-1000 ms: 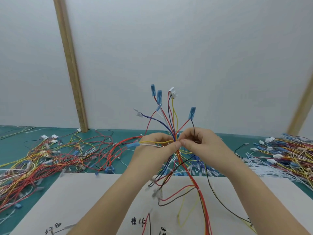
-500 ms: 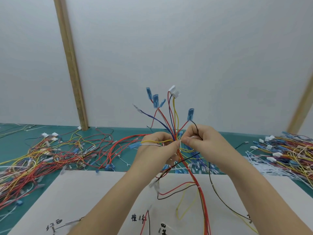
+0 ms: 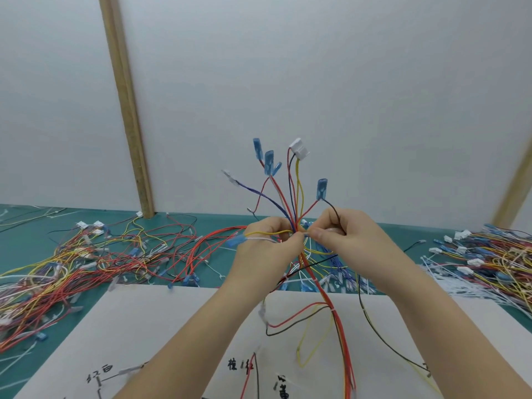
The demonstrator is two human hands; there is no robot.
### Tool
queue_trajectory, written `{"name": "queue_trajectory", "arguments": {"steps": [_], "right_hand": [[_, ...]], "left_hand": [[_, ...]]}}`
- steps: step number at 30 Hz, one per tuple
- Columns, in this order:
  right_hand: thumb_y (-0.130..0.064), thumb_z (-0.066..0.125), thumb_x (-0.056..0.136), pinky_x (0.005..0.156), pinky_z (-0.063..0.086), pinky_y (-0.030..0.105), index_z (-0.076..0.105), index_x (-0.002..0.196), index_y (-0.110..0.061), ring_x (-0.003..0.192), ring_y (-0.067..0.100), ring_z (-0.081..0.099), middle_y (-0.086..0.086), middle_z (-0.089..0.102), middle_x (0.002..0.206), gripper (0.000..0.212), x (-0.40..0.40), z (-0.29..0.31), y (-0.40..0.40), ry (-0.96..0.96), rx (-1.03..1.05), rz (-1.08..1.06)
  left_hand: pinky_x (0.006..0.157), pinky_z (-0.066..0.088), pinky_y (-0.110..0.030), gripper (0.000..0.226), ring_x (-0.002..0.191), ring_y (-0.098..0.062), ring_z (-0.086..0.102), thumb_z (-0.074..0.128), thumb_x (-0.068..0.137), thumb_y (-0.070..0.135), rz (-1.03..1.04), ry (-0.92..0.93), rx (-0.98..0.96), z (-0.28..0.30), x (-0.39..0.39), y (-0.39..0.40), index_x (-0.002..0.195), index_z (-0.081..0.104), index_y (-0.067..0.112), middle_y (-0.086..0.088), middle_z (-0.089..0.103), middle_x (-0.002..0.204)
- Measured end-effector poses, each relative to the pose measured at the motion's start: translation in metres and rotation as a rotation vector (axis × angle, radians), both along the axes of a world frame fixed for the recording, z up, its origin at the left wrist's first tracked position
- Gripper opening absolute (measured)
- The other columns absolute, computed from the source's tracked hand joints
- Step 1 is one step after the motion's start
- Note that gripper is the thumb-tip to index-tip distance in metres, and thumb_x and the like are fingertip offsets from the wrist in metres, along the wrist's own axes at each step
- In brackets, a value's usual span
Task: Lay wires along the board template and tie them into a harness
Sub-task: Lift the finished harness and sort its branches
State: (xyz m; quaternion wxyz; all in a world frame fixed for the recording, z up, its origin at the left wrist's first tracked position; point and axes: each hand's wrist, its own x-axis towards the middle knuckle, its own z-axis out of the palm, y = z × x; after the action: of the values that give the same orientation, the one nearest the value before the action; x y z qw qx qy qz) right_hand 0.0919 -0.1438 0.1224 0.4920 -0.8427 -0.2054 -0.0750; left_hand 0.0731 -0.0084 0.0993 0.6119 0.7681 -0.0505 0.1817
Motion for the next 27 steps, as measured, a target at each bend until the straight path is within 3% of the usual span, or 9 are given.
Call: {"name": "queue_trajectory", "arguments": {"steps": [4, 7, 10, 13, 16, 19, 22, 24, 27], "right_hand": [[-0.011, 0.064, 0.084, 0.068, 0.042, 0.03, 0.057, 0.062, -0.021, 0.06, 0.01, 0.049, 0.0, 0.055, 0.061, 0.025, 0.002, -0.006, 0.005, -0.014, 0.0, -0.032], [-0.011, 0.064, 0.084, 0.068, 0.045, 0.025, 0.059, 0.062, -0.021, 0.058, 0.002, 0.054, -0.01, 0.059, 0.056, 0.024, 0.002, -0.008, 0.007, -0.002, 0.041, -0.024], [-0.011, 0.065, 0.083, 0.066, 0.047, 0.019, 0.062, 0.064, -0.021, 0.06, 0.0, 0.057, -0.008, 0.063, 0.06, 0.021, 0.003, -0.006, 0.007, -0.008, 0.146, -0.019], [-0.012, 0.067, 0.081, 0.053, 0.038, 0.012, 0.064, 0.063, -0.022, 0.049, 0.001, 0.045, -0.012, 0.05, 0.048, 0.021, 0.005, -0.001, 0.0, -0.093, 0.187, -0.074], [-0.014, 0.067, 0.081, 0.043, 0.029, 0.008, 0.064, 0.063, -0.025, 0.042, -0.001, 0.037, -0.015, 0.042, 0.041, 0.021, 0.007, 0.003, -0.011, -0.188, 0.124, -0.114], [-0.019, 0.064, 0.083, 0.046, 0.031, 0.009, 0.065, 0.066, -0.03, 0.045, -0.001, 0.04, -0.018, 0.053, 0.049, 0.02, 0.012, 0.008, -0.026, -0.215, 0.034, -0.124], [-0.013, 0.059, 0.087, 0.055, 0.042, 0.014, 0.067, 0.07, -0.029, 0.047, 0.003, 0.048, -0.011, 0.055, 0.05, 0.025, 0.014, 0.017, -0.046, -0.177, 0.049, -0.102], [-0.014, 0.058, 0.088, 0.052, 0.038, 0.009, 0.067, 0.072, -0.033, 0.047, 0.0, 0.046, -0.01, 0.054, 0.049, 0.026, 0.014, 0.02, -0.058, -0.227, -0.014, -0.145], [-0.016, 0.056, 0.09, 0.058, 0.032, 0.001, 0.067, 0.081, -0.036, 0.067, -0.004, 0.051, -0.009, 0.059, 0.071, 0.025, 0.016, 0.018, -0.064, -0.336, -0.168, -0.242]], "left_hand": [[0.034, 0.025, -0.011, 0.014, 0.027, -0.003, 0.031, 0.061, 0.083, 0.01, -0.049, 0.075, -0.077, 0.0, 0.0, 0.003, 0.069, 0.06, 0.015, 0.008, 0.04, 0.031], [0.034, 0.027, -0.01, 0.016, 0.027, -0.005, 0.034, 0.061, 0.082, 0.01, -0.047, 0.049, -0.092, 0.0, 0.001, 0.005, 0.068, 0.061, 0.016, 0.006, 0.042, 0.033], [0.037, 0.032, -0.013, 0.016, 0.033, -0.005, 0.039, 0.062, 0.083, 0.011, -0.069, 0.017, -0.082, 0.001, 0.003, 0.01, 0.068, 0.061, 0.018, 0.006, 0.046, 0.036], [0.04, 0.035, -0.014, 0.009, 0.037, -0.004, 0.043, 0.062, 0.084, 0.009, -0.219, 0.06, -0.074, 0.004, 0.003, 0.016, 0.079, 0.062, 0.016, 0.008, 0.051, 0.042], [0.038, 0.033, -0.013, 0.011, 0.037, -0.004, 0.042, 0.064, 0.083, 0.009, -0.301, 0.086, 0.002, 0.005, 0.002, 0.023, 0.083, 0.064, 0.02, 0.01, 0.054, 0.049], [0.036, 0.027, -0.009, 0.009, 0.034, -0.002, 0.037, 0.064, 0.082, 0.015, -0.239, 0.124, 0.065, 0.007, 0.004, 0.033, 0.079, 0.067, 0.023, 0.011, 0.056, 0.053], [0.036, 0.025, -0.011, 0.008, 0.034, -0.002, 0.033, 0.063, 0.084, 0.018, -0.172, 0.183, 0.084, 0.009, 0.007, 0.042, 0.078, 0.068, 0.022, 0.013, 0.053, 0.049], [0.035, 0.025, -0.011, 0.007, 0.034, -0.002, 0.033, 0.063, 0.084, 0.019, -0.179, 0.202, 0.077, 0.01, 0.007, 0.044, 0.08, 0.069, 0.021, 0.014, 0.052, 0.047], [0.035, 0.026, -0.013, 0.011, 0.035, -0.002, 0.032, 0.063, 0.084, 0.019, -0.222, 0.209, 0.075, 0.01, 0.006, 0.042, 0.077, 0.07, 0.024, 0.014, 0.05, 0.047]]}}
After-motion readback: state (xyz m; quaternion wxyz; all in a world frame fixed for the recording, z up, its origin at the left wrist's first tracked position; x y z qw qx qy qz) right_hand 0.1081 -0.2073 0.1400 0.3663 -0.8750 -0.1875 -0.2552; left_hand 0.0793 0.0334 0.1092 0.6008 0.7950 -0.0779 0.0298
